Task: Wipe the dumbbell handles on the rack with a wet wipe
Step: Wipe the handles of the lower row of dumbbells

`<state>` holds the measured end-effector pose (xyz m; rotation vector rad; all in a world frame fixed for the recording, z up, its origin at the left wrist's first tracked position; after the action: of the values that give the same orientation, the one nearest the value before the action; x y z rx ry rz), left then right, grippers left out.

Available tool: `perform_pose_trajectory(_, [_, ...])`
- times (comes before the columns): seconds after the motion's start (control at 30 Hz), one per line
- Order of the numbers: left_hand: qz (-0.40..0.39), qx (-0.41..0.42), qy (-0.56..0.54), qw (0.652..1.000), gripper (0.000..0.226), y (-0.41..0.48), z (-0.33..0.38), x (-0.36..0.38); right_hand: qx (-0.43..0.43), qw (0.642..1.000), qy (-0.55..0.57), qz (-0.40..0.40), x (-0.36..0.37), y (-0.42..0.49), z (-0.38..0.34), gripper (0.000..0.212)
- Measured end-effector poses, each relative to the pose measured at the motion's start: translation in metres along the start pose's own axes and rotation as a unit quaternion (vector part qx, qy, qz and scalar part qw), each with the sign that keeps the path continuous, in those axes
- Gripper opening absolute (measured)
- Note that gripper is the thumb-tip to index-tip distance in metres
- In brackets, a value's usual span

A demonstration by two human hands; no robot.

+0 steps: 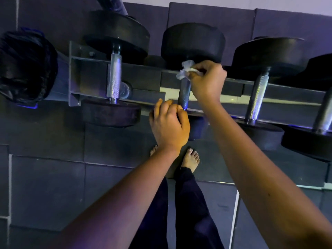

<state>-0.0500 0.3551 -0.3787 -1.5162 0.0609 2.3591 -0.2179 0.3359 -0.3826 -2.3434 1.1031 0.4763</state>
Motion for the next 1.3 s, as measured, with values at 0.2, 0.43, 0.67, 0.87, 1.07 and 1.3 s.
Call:
perform_pose_trajectory(0.2, [0.036, 0.004, -0.011, 0.999, 0.032, 0.001, -0.001, -0.005, 0.025, 0.998, -0.028, -0.052, -0.002, -0.024, 0.017, 0.010])
perform_pose_trajectory(0.43, [0.058, 0.006, -0.025, 0.998, 0.028, 0.000, -0.001, -0.007, 0.084, 0.991, -0.016, -0.102, -0.002, -0.049, 0.034, 0.010])
perform_pose_trajectory(0.67, [0.063, 0.001, -0.028, 0.998, 0.026, -0.001, -0.002, -0.007, 0.038, 0.999, 0.005, 0.013, 0.000, 0.007, 0.001, 0.006])
perform_pose_trajectory(0.87, [0.069, 0.004, -0.032, 0.997, 0.025, -0.001, -0.003, -0.007, 0.044, 0.998, -0.039, -0.038, 0.002, -0.013, 0.014, 0.018])
perform_pose_trajectory(1.07, [0.062, -0.002, -0.030, 0.998, 0.024, 0.000, -0.004, -0.006, 0.086, 0.990, -0.038, -0.101, -0.001, -0.057, 0.035, 0.022])
perform_pose_trajectory(1.3, [0.055, -0.005, -0.033, 0.998, 0.026, -0.001, -0.003, -0.006, 0.066, 0.998, 0.017, -0.008, -0.006, -0.012, 0.007, 0.016])
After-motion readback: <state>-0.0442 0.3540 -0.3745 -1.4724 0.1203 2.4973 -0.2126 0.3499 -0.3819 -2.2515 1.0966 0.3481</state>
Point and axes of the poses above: each hand's wrist, its own y-axis towards the middle knuckle, its own x-axis out of the palm, z = x × y, the point moved 7 cm from there along y, towards the middle knuckle, and after that the axes turned 7 degrees about y, right-handed, at the moved point
